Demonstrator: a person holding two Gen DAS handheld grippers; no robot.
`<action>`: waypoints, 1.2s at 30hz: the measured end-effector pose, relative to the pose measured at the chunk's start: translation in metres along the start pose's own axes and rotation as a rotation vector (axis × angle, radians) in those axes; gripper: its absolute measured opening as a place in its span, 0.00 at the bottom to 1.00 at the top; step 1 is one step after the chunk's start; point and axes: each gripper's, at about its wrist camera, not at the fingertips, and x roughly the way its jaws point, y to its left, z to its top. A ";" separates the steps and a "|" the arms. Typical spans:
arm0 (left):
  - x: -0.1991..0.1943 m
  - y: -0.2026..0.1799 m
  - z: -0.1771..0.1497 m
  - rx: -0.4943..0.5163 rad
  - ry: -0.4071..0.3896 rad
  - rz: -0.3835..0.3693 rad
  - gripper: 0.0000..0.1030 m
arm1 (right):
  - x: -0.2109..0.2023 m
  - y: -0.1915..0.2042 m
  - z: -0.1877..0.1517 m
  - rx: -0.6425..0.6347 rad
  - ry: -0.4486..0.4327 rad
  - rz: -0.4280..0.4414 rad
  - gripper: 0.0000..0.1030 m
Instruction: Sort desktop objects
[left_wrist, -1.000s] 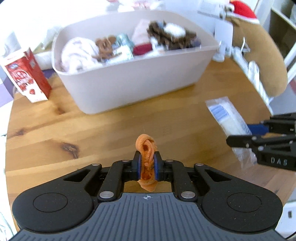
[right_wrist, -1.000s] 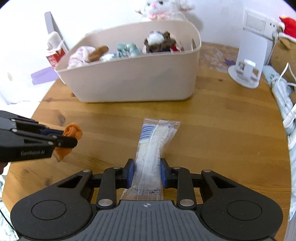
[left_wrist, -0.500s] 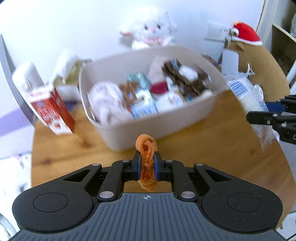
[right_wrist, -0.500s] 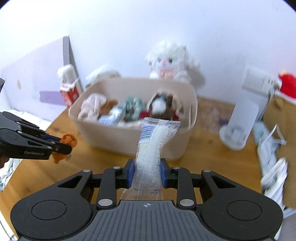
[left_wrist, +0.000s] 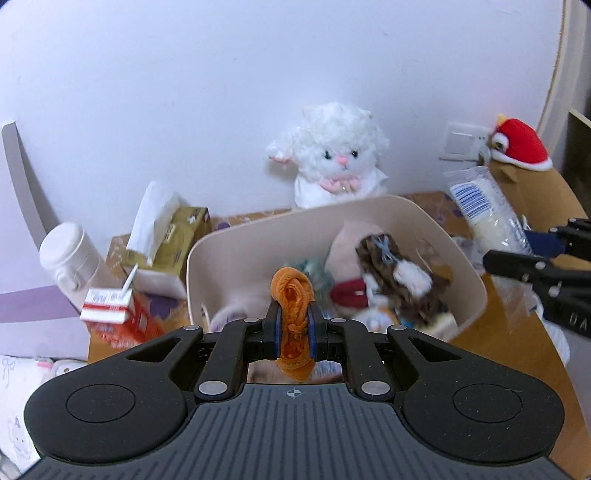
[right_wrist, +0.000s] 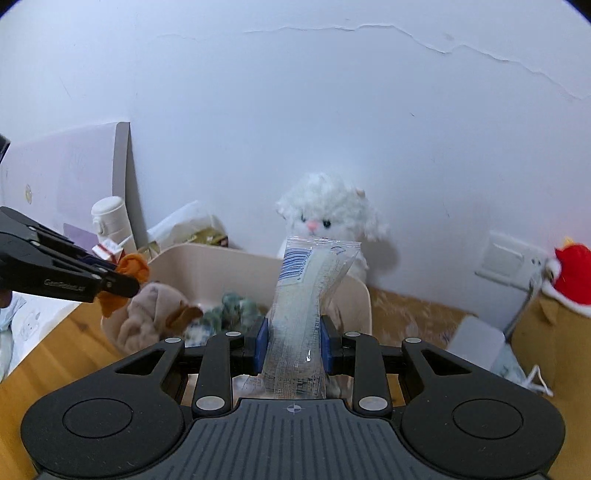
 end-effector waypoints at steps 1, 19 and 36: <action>0.005 -0.001 0.003 0.000 0.004 0.006 0.13 | 0.005 0.001 0.003 -0.007 -0.003 0.004 0.26; 0.069 -0.003 0.006 -0.011 0.131 0.014 0.23 | 0.095 0.025 0.003 -0.029 0.115 0.128 0.27; 0.026 0.004 -0.004 0.041 0.098 0.022 0.80 | 0.038 0.019 0.004 0.075 0.073 -0.020 1.00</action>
